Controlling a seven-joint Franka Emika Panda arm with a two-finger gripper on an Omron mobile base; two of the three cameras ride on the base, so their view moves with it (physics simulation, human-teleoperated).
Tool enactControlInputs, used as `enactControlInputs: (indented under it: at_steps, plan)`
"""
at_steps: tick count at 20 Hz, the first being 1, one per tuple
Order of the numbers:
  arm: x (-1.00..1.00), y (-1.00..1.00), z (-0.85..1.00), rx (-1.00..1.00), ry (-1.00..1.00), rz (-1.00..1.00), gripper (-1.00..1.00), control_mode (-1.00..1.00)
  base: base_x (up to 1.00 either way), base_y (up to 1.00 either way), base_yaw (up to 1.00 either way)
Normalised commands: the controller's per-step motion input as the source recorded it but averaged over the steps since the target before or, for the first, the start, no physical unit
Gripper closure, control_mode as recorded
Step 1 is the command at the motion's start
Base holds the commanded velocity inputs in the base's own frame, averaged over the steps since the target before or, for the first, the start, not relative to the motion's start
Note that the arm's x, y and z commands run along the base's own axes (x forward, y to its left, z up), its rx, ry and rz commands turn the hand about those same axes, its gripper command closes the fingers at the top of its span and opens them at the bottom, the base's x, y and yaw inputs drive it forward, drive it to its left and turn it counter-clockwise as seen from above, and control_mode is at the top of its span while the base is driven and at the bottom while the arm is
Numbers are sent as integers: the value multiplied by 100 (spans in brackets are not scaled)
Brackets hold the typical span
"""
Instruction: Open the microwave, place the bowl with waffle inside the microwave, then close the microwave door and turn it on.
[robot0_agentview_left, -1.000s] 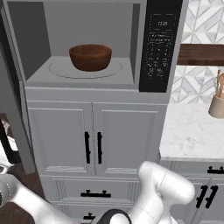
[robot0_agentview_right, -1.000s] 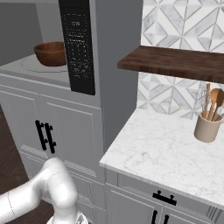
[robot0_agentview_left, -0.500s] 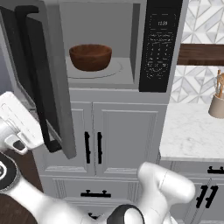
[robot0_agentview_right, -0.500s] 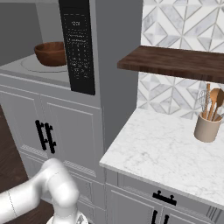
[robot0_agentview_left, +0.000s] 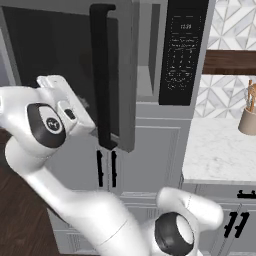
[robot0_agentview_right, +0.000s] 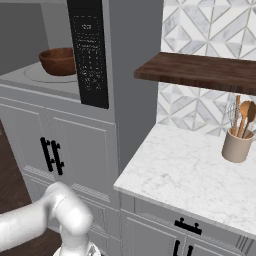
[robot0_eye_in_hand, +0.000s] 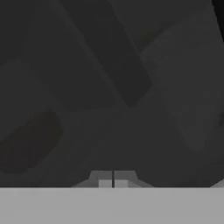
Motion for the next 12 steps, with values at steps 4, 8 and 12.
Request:
enactControlInputs:
  at_steps: [4, 8, 12]
  plan:
    - [65, -100, 7, 46, 10, 18, 100, -100, 0, 0, 0]
    - [100, -97, -16, 41, -1, 26, 100, -100, 0, 0, 0]
    - [100, -78, -23, 35, -3, 29, 100, -100, 0, 0, 0]
